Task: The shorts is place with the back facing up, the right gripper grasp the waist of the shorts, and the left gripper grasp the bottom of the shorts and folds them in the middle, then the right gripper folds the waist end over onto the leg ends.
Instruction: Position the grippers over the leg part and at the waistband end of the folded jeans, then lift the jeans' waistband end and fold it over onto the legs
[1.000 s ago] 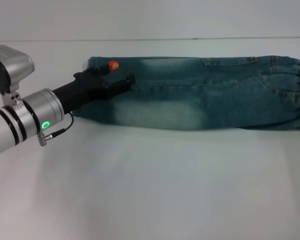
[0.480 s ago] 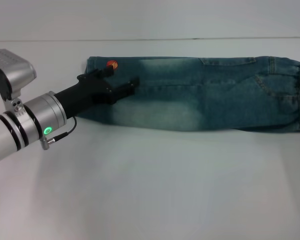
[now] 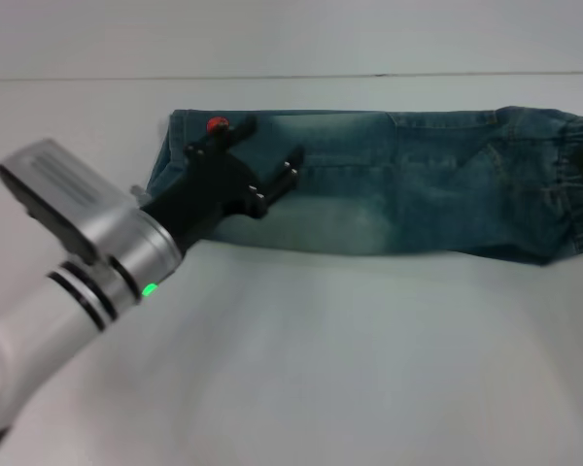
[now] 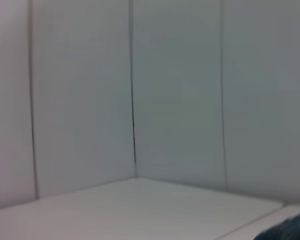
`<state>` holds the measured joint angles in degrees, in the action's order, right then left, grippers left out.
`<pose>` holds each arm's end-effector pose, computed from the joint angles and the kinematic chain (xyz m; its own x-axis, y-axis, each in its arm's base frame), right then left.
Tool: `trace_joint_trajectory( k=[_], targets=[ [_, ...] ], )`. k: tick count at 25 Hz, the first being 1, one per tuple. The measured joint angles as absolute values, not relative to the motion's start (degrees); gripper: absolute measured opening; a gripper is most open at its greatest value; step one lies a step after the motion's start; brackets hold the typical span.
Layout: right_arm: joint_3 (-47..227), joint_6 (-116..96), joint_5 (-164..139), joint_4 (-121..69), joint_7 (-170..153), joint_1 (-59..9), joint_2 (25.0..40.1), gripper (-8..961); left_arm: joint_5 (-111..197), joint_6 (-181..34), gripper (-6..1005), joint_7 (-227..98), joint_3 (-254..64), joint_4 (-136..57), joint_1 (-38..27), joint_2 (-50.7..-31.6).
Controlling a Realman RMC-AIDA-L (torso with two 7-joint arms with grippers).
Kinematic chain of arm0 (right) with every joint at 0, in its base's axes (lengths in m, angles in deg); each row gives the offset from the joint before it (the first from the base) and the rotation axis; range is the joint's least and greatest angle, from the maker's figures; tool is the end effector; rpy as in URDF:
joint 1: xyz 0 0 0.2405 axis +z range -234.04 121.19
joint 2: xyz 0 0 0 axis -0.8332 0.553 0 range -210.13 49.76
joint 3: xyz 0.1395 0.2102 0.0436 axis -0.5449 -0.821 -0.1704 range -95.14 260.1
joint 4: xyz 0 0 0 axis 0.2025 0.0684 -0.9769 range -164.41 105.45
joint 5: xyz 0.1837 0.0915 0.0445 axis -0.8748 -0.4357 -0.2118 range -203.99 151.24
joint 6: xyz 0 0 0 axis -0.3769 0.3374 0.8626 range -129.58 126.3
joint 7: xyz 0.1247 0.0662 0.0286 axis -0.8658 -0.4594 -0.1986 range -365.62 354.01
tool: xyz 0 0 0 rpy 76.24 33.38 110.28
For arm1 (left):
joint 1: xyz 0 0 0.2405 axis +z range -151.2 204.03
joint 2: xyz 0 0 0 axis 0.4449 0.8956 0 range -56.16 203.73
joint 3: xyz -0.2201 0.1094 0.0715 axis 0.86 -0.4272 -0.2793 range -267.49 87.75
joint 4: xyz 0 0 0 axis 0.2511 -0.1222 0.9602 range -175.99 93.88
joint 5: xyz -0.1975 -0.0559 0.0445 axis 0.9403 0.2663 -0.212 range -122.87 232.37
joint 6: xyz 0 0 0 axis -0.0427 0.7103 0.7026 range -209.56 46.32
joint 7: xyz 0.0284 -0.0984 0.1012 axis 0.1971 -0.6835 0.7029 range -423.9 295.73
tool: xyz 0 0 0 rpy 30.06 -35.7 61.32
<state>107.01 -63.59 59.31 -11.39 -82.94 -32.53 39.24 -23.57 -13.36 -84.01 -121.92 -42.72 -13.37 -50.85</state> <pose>0.3643 0.3309 0.0161 0.1991 -0.3380 -0.9199 -0.9750 -0.1629 -0.1511 -0.2280 0.3477 -0.0987 0.7419 -0.0212 0.6702 0.4867 -0.6705 -0.5600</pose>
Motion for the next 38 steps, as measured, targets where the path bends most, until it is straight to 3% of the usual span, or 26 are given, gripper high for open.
trace_joint_trajectory(
  k=[2,16,26,38],
  targets=[
    [107.39,-66.36,59.71,-9.85,-84.9,-33.87,39.26,166,-23.05,-15.13,740,-73.05,-117.69,-47.98,-14.89,-50.85],
    [106.93,-85.63,59.92,3.69,-97.98,-43.68,39.25,111,-23.66,-20.73,210,-61.52,-109.0,-55.2,-17.66,-50.84],
    [105.9,-95.71,59.51,7.86,-105.01,-44.15,39.11,107,-26.63,-23.16,-6,-61.59,-108.53,-57.1,-19.55,-50.84],
    [110.83,-94.65,67.51,17.18,-118.96,-25.82,38.46,111,-27.77,-27.48,1,-61.67,-108.31,-58.3,-21.3,-50.85]
  ],
)
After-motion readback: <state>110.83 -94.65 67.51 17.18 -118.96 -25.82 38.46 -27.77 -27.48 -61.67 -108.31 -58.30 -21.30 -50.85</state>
